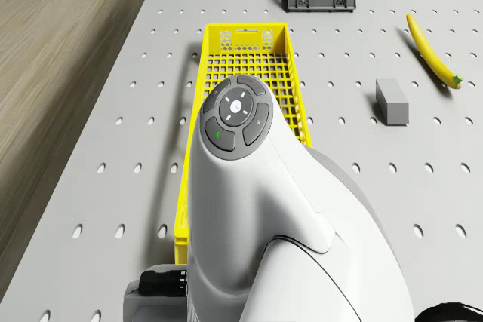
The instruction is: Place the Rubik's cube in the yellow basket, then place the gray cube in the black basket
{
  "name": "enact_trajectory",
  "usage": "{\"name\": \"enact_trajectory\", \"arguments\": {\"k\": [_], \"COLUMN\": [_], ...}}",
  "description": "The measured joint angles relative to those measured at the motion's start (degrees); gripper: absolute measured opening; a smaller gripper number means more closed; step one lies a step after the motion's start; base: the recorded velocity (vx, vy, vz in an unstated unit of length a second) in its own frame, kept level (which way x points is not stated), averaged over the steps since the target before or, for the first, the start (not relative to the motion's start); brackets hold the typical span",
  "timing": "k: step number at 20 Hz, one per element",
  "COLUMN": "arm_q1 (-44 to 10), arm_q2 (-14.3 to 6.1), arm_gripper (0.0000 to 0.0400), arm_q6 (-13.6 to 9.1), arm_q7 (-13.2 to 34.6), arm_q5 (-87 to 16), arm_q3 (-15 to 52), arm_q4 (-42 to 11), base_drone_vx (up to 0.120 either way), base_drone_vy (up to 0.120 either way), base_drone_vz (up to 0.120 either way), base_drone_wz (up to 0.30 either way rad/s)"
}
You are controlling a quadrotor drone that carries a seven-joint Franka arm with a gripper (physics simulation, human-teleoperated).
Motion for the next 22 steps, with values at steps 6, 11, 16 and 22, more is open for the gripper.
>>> {"name": "enact_trajectory", "arguments": {"k": [6,11,16,22], "arm_q1": [-0.1,-0.1,-0.2,-0.3], "arm_q2": [-0.5,-0.9,-1.2,-1.6], "arm_gripper": [0.0325,0.0325,0.0325,0.0325], "arm_q6": [0.5,0.8,1.1,1.5], "arm_q7": [0.1,0.1,0.2,0.2], "arm_q5": [0.2,0.4,0.5,0.6], "arm_q3": [0.1,0.1,0.1,0.2], "arm_q4": [0.0,0.0,0.0,0.0], "base_drone_vx": [0.120,0.120,0.120,0.120], "base_drone_vy": [0.000,0.000,0.000,0.000], "base_drone_vz": [0.000,0.000,0.000,0.000], "base_drone_wz": [0.000,0.000,0.000,0.000]}}
